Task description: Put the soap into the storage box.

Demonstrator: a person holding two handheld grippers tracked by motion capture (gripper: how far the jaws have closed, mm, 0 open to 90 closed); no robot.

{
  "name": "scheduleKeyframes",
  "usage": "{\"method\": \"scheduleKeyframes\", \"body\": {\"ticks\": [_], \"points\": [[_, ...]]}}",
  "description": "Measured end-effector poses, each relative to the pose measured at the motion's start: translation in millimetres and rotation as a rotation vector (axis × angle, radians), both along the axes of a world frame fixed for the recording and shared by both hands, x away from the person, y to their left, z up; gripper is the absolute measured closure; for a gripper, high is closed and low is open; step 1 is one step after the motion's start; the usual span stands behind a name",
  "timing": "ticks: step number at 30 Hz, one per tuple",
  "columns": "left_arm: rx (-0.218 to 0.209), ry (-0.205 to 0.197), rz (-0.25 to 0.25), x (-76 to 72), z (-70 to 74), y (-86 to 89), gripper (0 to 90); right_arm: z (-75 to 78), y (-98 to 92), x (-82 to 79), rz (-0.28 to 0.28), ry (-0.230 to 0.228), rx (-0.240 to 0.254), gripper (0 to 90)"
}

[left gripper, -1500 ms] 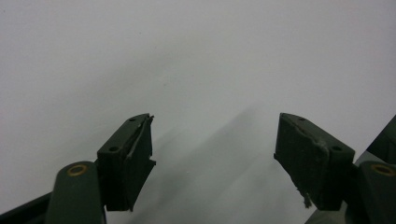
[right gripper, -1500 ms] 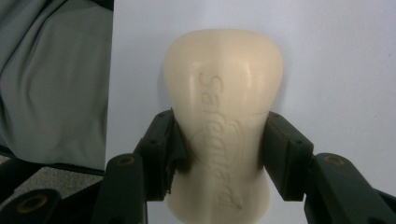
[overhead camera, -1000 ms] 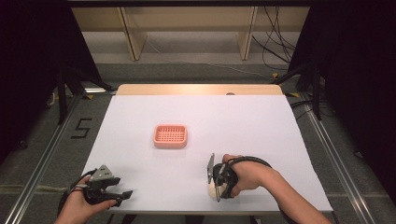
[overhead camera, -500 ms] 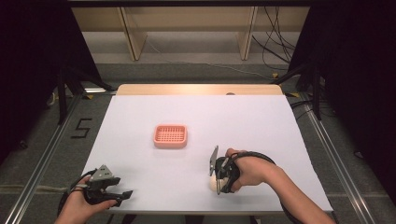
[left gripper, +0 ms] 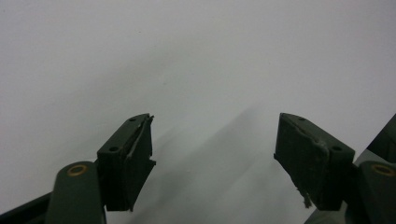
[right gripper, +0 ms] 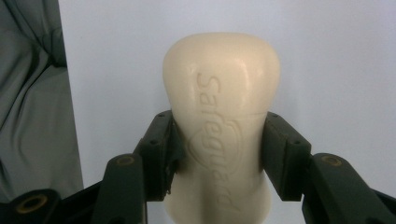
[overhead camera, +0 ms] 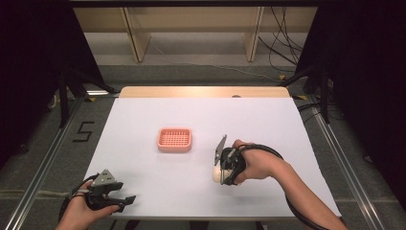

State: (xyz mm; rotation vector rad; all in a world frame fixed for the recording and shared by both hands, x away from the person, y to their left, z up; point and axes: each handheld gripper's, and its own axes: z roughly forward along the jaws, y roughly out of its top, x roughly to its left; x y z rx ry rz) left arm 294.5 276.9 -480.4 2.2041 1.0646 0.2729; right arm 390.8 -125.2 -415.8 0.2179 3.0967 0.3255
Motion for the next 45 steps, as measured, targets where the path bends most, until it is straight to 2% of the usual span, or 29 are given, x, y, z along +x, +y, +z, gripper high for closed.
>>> {"method": "scheduleKeyframes", "body": {"ticks": [1, 2, 3, 5, 7, 11, 13, 14, 17, 19, 20, 22, 23, 24, 25, 26, 31, 32, 34, 36, 37, 39, 42, 45], "points": [[0.003, 0.004, 0.000, 0.0, 0.3, 0.2, 27.4, 0.9, -0.1, 1.7, 0.005, 0.000, 0.004, 50.4], [0.002, 0.001, 0.000, -0.1, 0.2, 0.4, 27.4, 1.2, 0.3, 1.8, -0.015, 0.009, 0.011, 50.4], [0.001, 0.001, 0.001, -0.1, 0.2, 0.5, 27.4, 2.1, -0.5, 5.3, 0.003, -0.011, 0.002, 50.4], [0.004, -0.004, 0.006, -0.2, -0.1, 0.8, 27.4, 3.1, 0.5, 3.7, -0.057, 0.006, 0.014, 50.4], [0.006, -0.005, 0.005, -0.4, 0.1, 1.3, 27.4, 3.0, -0.1, 7.5, -0.046, -0.007, 0.016, 50.4], [0.013, -0.007, 0.015, -1.0, 0.0, 1.6, 27.4, 2.0, 2.9, 10.8, -0.037, -0.006, 0.074, 50.4], [0.000, 0.009, 0.013, -1.2, -0.2, 1.7, 27.4, 3.4, 3.5, 8.3, -0.106, 0.000, 0.071, 50.5], [0.003, 0.011, 0.014, -1.2, 0.0, 1.8, 27.4, 2.9, 4.1, 8.5, -0.113, 0.003, 0.080, 50.5], [0.003, 0.009, 0.016, -1.2, -0.3, 1.6, 27.4, 1.2, 5.6, 11.1, -0.089, -0.004, 0.101, 50.4], [0.001, 0.010, 0.014, -1.2, -0.1, 1.7, 27.4, 1.5, 6.1, 10.5, -0.106, -0.007, 0.100, 50.5], [0.002, 0.011, 0.013, -1.2, 0.0, 1.7, 27.4, 1.1, 6.5, 12.3, -0.080, -0.020, 0.113, 50.5], [0.012, -0.001, 0.009, -1.1, 0.3, 2.0, 27.4, 2.1, 6.9, 12.9, -0.095, -0.013, 0.138, 50.5], [0.011, 0.004, 0.008, -1.1, 0.5, 2.1, 27.4, 2.2, 7.3, 12.4, -0.116, -0.029, 0.167, 50.5], [0.004, 0.004, 0.010, -1.4, 0.2, 1.9, 27.4, 2.2, 7.6, 13.8, -0.104, -0.042, 0.188, 50.5], [0.004, 0.003, 0.019, -1.3, -0.4, 1.4, 27.4, 2.4, 7.9, 14.4, -0.107, -0.042, 0.195, 50.5], [0.002, 0.009, 0.013, -1.2, -0.1, 1.9, 27.4, 3.2, 7.8, 13.5, -0.147, -0.040, 0.195, 50.5], [0.002, 0.005, 0.017, -1.3, -0.2, 1.6, 27.4, 0.8, 9.5, 16.0, -0.123, -0.064, 0.246, 50.5], [0.003, 0.007, 0.016, -1.3, -0.1, 1.6, 27.4, 1.1, 9.6, 14.2, -0.150, -0.070, 0.254, 50.5], [0.003, 0.008, 0.014, -1.3, -0.1, 1.5, 27.4, 0.1, 9.9, 15.0, -0.134, -0.077, 0.282, 50.5], [0.009, 0.001, 0.007, -1.1, 0.4, 2.0, 27.4, -0.5, 10.0, 14.4, -0.146, -0.083, 0.304, 50.5], [0.012, 0.004, 0.007, -1.2, 0.5, 2.0, 27.4, -0.4, 9.5, 12.8, -0.174, -0.084, 0.309, 50.5], [0.010, -0.002, 0.010, -1.3, 0.2, 1.9, 27.4, -1.8, 8.7, 14.5, -0.165, -0.114, 0.344, 50.5], [0.011, 0.001, 0.010, -1.2, 0.4, 1.9, 27.4, -2.5, 6.8, 12.7, -0.218, -0.122, 0.401, 50.5], [0.007, -0.001, 0.008, -1.2, 0.2, 1.8, 27.4, -1.1, 4.3, 13.2, -0.249, -0.153, 0.453, 50.5]]}}
